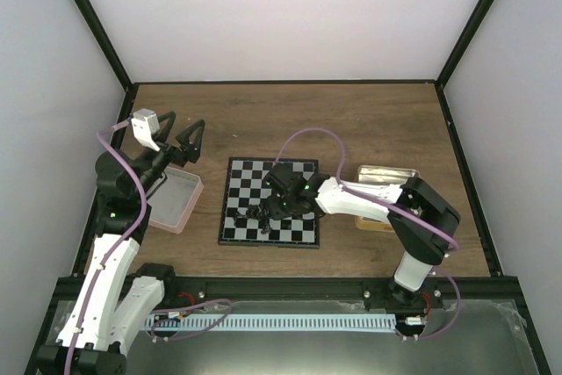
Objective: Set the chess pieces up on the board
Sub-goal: Pick up the chess piece from the chessboard, then place the chess piece on the chessboard.
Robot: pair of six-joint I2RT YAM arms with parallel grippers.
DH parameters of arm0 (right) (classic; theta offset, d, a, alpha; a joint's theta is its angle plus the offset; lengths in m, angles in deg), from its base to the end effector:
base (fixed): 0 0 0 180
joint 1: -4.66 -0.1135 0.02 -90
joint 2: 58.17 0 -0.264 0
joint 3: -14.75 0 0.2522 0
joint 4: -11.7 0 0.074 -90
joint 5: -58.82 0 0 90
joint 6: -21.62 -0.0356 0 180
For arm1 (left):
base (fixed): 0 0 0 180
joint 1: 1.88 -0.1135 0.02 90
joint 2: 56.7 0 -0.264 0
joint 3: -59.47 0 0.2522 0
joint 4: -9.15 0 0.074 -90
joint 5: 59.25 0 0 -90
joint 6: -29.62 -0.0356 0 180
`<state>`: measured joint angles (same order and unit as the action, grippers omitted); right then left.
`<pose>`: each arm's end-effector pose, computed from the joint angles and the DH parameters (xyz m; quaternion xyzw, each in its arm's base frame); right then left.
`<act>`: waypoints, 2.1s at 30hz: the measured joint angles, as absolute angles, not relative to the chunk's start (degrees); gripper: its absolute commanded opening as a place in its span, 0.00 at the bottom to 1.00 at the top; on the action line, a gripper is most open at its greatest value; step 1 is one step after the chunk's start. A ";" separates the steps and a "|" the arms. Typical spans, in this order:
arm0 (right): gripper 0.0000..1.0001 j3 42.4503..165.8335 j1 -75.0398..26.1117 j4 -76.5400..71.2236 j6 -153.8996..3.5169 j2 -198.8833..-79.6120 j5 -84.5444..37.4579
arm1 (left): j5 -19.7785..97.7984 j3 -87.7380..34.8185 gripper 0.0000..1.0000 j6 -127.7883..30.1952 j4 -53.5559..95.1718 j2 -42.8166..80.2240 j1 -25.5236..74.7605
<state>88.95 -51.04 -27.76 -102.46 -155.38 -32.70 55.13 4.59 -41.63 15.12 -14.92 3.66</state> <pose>0.1901 0.2770 0.1797 -0.1791 0.9546 0.1588 0.1776 0.1721 -0.0315 0.3598 0.0829 0.6608 -0.2908 0.6870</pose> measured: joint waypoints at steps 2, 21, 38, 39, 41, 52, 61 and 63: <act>0.13 89.06 -51.04 -27.86 -102.48 -155.38 -33.21 | 55.00 4.59 1.00 -41.74 15.12 -14.92 3.66; 0.13 89.22 -39.50 -26.18 -100.41 -150.35 -41.18 | 54.26 4.61 1.00 -42.46 15.36 -14.94 3.66; 0.13 90.00 -30.45 -20.39 -97.74 -157.78 -37.03 | 53.93 4.61 1.00 -42.57 15.75 -14.94 3.64; 0.13 90.33 -30.32 -20.32 -97.72 -158.17 -36.97 | 53.93 4.61 1.00 -42.57 15.75 -14.92 3.64; 0.12 90.96 -30.10 -20.00 -97.72 -158.76 -36.99 | 53.91 4.61 1.00 -42.57 15.75 -14.92 3.64; 0.13 92.43 -29.55 -19.54 -97.68 -160.82 -37.93 | 53.84 4.61 1.00 -42.60 15.75 -14.70 3.64; 0.44 92.56 -29.53 -19.60 -97.81 -161.39 -39.24 | 53.75 4.61 1.00 -42.62 15.78 -14.59 3.62; 0.46 92.56 -29.53 -19.65 -97.68 -161.12 -39.41 | 53.75 4.61 1.00 -42.62 15.80 -14.59 3.62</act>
<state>92.56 -29.53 -19.65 -97.68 -161.12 -39.41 53.75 4.61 -42.62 15.80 -14.59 3.62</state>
